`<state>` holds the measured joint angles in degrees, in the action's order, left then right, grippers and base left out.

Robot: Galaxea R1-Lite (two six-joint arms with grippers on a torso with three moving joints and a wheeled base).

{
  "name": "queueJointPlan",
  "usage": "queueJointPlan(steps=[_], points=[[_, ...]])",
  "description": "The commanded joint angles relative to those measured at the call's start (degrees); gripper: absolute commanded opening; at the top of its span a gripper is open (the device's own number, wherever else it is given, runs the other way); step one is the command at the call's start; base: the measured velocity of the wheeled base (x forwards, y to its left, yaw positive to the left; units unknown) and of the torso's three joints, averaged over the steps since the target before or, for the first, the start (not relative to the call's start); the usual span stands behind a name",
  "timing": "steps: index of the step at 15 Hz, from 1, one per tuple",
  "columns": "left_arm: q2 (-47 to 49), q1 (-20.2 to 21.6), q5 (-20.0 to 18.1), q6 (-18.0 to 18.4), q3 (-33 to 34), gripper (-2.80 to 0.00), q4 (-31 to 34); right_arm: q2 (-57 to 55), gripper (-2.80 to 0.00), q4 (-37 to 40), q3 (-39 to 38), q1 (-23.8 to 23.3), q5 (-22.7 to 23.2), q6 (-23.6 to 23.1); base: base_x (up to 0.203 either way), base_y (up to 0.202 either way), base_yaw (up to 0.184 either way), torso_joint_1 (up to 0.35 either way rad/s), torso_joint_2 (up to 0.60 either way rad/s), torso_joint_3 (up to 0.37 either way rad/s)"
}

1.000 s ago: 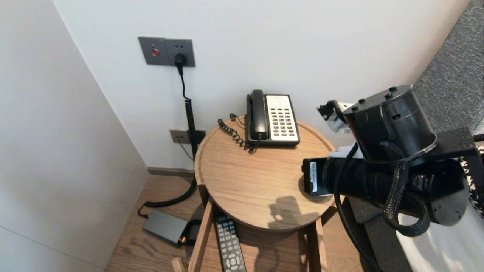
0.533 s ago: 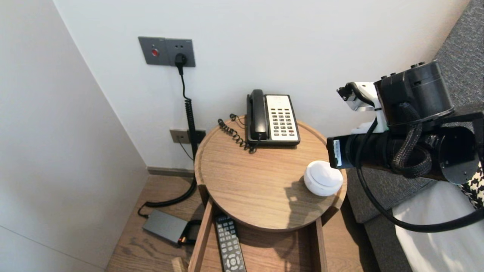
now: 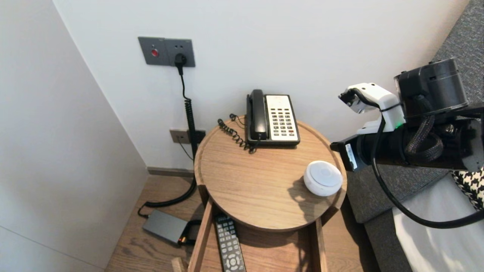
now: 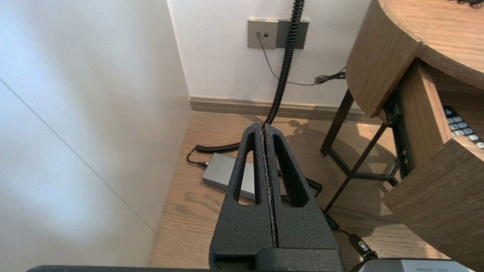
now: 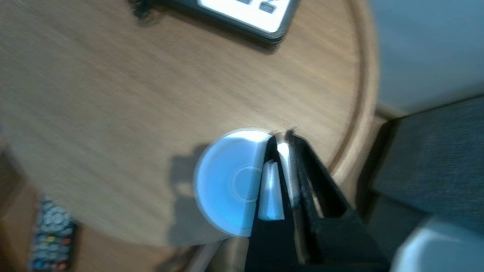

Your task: Put the remote controls on the table in the drawer one by one

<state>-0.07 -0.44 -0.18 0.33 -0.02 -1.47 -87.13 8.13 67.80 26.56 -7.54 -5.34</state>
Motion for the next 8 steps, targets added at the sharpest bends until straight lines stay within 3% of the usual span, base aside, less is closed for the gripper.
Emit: queueJointPlan(steps=[1, 8], points=[[0.0, 0.0, 0.0, 0.0, 0.7, -2.80, 0.0, -1.2, 0.00, 0.1, 0.5, -0.3, 2.7, 0.2, 0.000, 0.000, 0.000, 0.000, 0.00, 0.000], [0.0, 0.0, 0.0, 0.0, 0.7, -2.80, 0.0, -2.3, 0.00, 0.1, 0.4, -0.6, 2.8, -3.1, 0.000, 0.000, 0.000, 0.000, 0.00, 0.000]])
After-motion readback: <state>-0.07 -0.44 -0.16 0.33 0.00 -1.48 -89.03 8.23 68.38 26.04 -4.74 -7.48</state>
